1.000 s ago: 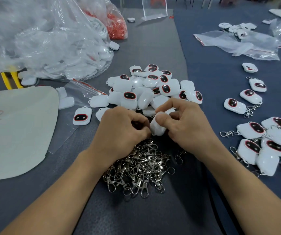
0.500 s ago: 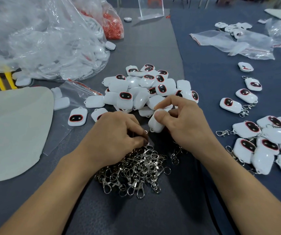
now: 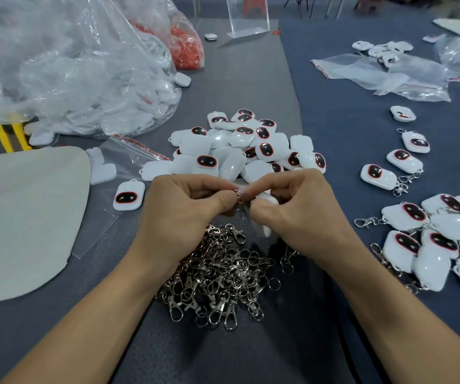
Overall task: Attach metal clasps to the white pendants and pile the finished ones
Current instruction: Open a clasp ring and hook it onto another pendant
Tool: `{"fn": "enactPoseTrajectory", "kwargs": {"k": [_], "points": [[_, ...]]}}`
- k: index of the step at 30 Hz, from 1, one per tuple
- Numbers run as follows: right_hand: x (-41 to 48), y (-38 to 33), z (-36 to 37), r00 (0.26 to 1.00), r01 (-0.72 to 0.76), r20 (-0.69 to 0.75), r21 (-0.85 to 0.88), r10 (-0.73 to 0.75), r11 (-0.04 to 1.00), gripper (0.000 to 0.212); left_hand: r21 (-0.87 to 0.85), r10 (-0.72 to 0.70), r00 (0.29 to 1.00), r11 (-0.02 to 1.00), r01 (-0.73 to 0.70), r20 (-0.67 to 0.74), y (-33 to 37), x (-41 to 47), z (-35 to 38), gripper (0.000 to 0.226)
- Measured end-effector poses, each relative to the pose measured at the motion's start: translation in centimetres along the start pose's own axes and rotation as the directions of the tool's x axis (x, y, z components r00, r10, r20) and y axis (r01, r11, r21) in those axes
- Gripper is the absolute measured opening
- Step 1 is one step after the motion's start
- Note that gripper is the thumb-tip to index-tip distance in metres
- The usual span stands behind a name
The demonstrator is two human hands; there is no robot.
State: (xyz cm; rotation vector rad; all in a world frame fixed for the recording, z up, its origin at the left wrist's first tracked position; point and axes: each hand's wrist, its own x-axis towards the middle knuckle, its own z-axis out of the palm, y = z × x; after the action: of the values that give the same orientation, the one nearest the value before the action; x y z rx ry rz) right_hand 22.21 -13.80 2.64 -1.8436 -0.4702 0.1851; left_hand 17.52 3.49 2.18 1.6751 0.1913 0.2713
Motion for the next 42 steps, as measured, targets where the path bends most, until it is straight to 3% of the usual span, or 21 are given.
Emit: {"fn": "enactPoseTrajectory", "kwargs": {"k": [8, 11, 14, 18, 20, 23, 27, 34, 42], "points": [[-0.2, -0.1, 0.7, 0.988, 0.104, -0.104, -0.067, -0.110, 0.992, 0.011, -0.101, 0.006, 1.000, 0.995, -0.003, 0.030, 0.4, -0.3, 0.3, 0.024], [-0.4, 0.0, 0.8, 0.968, 0.149, -0.178, -0.156, -0.176, 0.976, 0.013, 0.062, 0.109, 0.994, 0.992, -0.110, 0.025, 0.1, -0.5, 0.2, 0.027], [-0.5, 0.1, 0.5, 0.943, 0.178, -0.209, -0.338, -0.258, 0.924, 0.009, 0.263, 0.273, 0.959, 0.923, -0.282, 0.071, 0.1, -0.7, 0.2, 0.027], [-0.6, -0.1, 0.3, 0.919, 0.221, -0.188, -0.482, -0.347, 0.848, 0.010, 0.259, 0.268, 0.960, 0.925, -0.280, 0.081, -0.2, -0.3, 0.1, 0.020], [-0.6, -0.2, 0.5, 0.929, 0.212, -0.188, -0.439, -0.320, 0.873, 0.012, 0.214, 0.259, 0.963, 0.939, -0.268, 0.070, -0.3, -0.1, 0.4, 0.021], [-0.5, -0.3, 0.4, 0.964, 0.172, -0.165, -0.208, -0.207, 0.963, 0.015, 0.091, 0.217, 0.975, 0.971, -0.219, 0.039, -0.4, 0.0, 0.5, 0.022], [-0.1, -0.4, 0.2, 0.981, 0.133, -0.141, -0.028, -0.136, 0.991, 0.017, -0.084, 0.136, 0.988, 0.988, -0.130, 0.070, -0.1, 0.1, 0.3, 0.026], [-0.4, -0.3, 0.2, 0.957, 0.214, -0.158, -0.187, -0.244, 0.959, 0.019, -0.018, 0.126, 0.986, 0.992, -0.125, 0.108, 0.2, -0.1, 0.1, 0.025], [-0.6, -0.4, -0.5, 0.946, 0.304, -0.036, -0.236, -0.321, 0.923, 0.010, 0.019, 0.052, 0.970, 0.998, -0.058, 0.239, 0.7, 0.0, -0.7, 0.012]]}}
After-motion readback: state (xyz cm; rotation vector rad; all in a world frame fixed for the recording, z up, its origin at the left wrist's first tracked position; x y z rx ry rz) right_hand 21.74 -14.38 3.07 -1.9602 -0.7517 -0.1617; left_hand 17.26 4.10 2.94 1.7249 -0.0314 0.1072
